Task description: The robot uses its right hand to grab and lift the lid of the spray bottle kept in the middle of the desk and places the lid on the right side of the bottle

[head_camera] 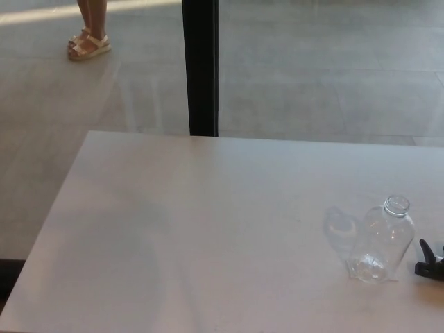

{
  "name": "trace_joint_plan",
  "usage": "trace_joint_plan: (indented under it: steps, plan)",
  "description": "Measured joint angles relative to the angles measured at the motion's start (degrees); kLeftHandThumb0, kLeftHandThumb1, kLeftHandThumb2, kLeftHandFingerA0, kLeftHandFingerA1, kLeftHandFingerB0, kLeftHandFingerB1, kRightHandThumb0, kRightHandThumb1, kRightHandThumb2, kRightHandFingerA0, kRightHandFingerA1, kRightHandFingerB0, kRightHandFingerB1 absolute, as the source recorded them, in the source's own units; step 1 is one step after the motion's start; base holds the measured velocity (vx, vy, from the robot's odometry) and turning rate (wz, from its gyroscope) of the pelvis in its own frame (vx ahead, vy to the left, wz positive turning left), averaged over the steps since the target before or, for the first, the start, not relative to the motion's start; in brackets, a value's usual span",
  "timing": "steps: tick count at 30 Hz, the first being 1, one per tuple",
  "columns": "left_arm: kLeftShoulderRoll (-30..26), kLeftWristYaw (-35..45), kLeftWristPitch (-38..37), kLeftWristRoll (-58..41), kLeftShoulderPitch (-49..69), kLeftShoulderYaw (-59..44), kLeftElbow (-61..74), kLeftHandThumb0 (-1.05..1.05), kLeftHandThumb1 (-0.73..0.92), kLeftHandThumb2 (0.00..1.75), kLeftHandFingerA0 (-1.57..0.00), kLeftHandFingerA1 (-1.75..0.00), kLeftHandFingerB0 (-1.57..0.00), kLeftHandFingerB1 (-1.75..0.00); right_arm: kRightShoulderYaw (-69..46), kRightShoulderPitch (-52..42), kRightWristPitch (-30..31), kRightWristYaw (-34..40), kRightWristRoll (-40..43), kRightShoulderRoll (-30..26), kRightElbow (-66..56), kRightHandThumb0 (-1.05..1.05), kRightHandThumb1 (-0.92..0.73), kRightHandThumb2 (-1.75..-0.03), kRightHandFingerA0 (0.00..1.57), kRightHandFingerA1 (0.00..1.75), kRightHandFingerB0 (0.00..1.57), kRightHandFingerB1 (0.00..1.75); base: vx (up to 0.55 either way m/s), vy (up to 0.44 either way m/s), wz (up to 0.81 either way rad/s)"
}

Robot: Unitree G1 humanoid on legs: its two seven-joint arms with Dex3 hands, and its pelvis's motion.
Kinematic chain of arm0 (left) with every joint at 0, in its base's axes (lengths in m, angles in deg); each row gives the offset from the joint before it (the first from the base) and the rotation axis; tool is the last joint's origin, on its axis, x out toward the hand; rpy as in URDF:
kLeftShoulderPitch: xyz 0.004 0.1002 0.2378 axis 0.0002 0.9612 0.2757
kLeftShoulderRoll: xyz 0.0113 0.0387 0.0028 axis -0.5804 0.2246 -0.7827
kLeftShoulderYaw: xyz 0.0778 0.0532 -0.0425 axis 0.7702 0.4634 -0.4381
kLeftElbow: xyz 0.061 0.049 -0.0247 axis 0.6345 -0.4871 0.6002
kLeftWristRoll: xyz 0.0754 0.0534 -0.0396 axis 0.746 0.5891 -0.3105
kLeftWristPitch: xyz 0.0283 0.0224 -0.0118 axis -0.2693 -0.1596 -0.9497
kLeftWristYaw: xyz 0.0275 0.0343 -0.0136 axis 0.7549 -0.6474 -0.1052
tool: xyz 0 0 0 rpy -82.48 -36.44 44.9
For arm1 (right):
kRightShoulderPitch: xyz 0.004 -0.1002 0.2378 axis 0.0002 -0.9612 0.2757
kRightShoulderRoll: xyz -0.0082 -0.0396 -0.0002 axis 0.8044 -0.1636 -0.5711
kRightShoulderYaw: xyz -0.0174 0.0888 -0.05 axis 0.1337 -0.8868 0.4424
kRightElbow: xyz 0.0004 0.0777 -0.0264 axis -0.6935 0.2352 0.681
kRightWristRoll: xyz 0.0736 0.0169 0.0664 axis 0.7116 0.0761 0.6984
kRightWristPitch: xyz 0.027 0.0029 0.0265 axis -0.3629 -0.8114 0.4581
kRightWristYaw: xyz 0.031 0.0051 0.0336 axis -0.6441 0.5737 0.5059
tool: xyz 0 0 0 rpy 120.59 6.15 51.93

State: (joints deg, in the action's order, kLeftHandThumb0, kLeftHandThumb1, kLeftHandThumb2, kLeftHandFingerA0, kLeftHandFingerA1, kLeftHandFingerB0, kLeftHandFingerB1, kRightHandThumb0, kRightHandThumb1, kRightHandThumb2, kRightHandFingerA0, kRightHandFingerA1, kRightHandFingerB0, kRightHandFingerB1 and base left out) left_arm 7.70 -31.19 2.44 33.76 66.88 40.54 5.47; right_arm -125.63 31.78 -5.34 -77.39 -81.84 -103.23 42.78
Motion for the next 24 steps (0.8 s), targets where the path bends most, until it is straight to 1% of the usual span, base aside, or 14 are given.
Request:
trace_joint_plan:
  steps: [4,5,6,7,8,10,11,12,16,17,18,19,20,24]
  plan:
    - [0.01,0.0,0.0,0.01,-0.18,0.06,0.02,-0.91,0.92,0.69,-0.57,-0.52,-0.4,-0.4,-4.29,0.39,0.47,0.84,2.44,2.19,7.12,-0.53,-0.71,-0.65,0.02,0.27,0.08,0.31,0.0,0.0,0.0]
    - [0.0,0.0,0.0,0.02,-0.19,0.08,0.02,-0.9,0.92,0.7,-0.56,-0.52,-0.4,-0.4,-5.16,0.5,0.64,1.16,3.02,2.84,9.04,-0.59,-0.51,-0.91,0.0,0.32,0.01,0.39,0.0,0.0,0.0]
    - [0.01,0.0,0.0,0.02,-0.21,0.09,0.02,-0.9,0.92,0.7,-0.56,-0.52,-0.4,-0.4,-6.14,0.56,0.72,1.57,3.64,3.75,11.64,-0.59,-0.51,-0.91,0.0,0.32,0.01,0.39,0.0,0.0,0.0]
    - [0.01,0.0,0.0,0.03,-0.22,0.11,0.02,-0.89,0.92,0.68,-0.56,-0.51,-0.4,-0.4,-6.7,0.58,0.75,1.78,4.07,4.29,13.23,-0.62,-0.72,-0.63,0.0,0.39,0.07,0.34,0.0,0.0,0.0]
    - [0.01,0.0,0.0,0.03,-0.22,0.1,0.02,-0.89,0.92,0.68,-0.55,-0.52,-0.39,-0.4,-7.57,0.61,0.78,2.12,4.77,5.21,15.7,-0.67,-0.51,-0.93,0.0,0.44,0.03,0.41,0.0,0.0,0.0]
    - [0.0,0.0,0.0,0.02,-0.23,0.09,0.01,-0.91,0.92,0.68,-0.55,-0.54,-0.39,-0.41,-9.5,0.58,0.76,2.52,6.17,7.13,20.1,-0.61,-0.51,-0.93,0.0,0.42,0.0,0.36,0.0,0.0,0.0]
    - [0.0,-0.01,0.0,0.01,-0.21,0.08,0.01,-0.87,0.7,1.13,-0.47,-0.61,-0.32,-0.52,-10.43,0.54,0.75,2.58,6.92,8.14,22.03,-0.63,-0.72,-0.62,0.0,0.49,0.05,0.32,0.0,0.0,0.0]
    - [0.0,-0.01,0.01,0.01,-0.2,0.08,0.0,-0.91,0.9,0.67,-0.55,-0.53,-0.41,-0.41,-11.29,0.51,0.74,2.6,7.57,9.01,23.76,-0.62,-0.72,-0.62,0.0,0.48,0.05,0.32,0.0,0.0,0.0]
    - [0.0,-0.02,0.03,-0.02,-0.17,0.01,-0.05,-0.9,0.89,0.67,-0.57,-0.5,-0.4,-0.39,-14.55,0.45,0.69,2.58,10.42,11.8,29.77,-0.6,-0.69,-0.63,0.02,0.46,0.09,0.3,0.0,0.0,0.0]
    - [0.0,-0.03,0.03,-0.02,-0.18,0.02,-0.08,-0.89,0.9,0.67,-0.57,-0.5,-0.41,-0.4,-15.13,0.46,0.69,2.57,11.03,12.17,30.79,-0.6,-0.48,-0.91,0.0,0.45,0.03,0.39,0.0,0.0,0.0]
    - [0.0,-0.07,0.03,-0.01,-0.17,0.03,-0.12,-0.9,0.89,0.67,-0.58,-0.51,-0.41,-0.4,-15.87,0.47,0.68,2.54,11.88,12.64,32.04,-0.6,-0.7,-0.61,0.03,0.48,0.1,0.33,0.0,0.0,0.0]
    - [0.0,-0.12,0.03,-0.01,-0.18,0.03,-0.13,-0.88,0.89,0.67,-0.57,-0.51,-0.4,-0.4,-16.27,0.47,0.68,2.53,12.37,12.87,32.9,-0.62,-0.71,-0.62,0.06,0.52,0.08,0.33,0.0,0.0,0.0]
    - [0.0,-0.23,0.03,0.0,-0.18,0.03,-0.14,-0.87,0.89,0.67,-0.57,-0.5,-0.4,-0.4,-16.9,0.48,0.67,2.53,13.45,13.3,34.22,-0.36,-0.53,-1.06,0.02,0.54,0.0,0.51,0.0,0.0,0.0]
    - [0.0,-0.66,0.1,-0.03,-0.12,-0.01,-0.3,-0.88,0.89,0.67,-0.57,-0.49,-0.4,-0.39,-17.21,0.47,0.02,2.55,16.53,14.55,37.46,-0.64,-0.54,-0.89,0.13,0.57,0.04,0.41,0.0,0.0,0.0]
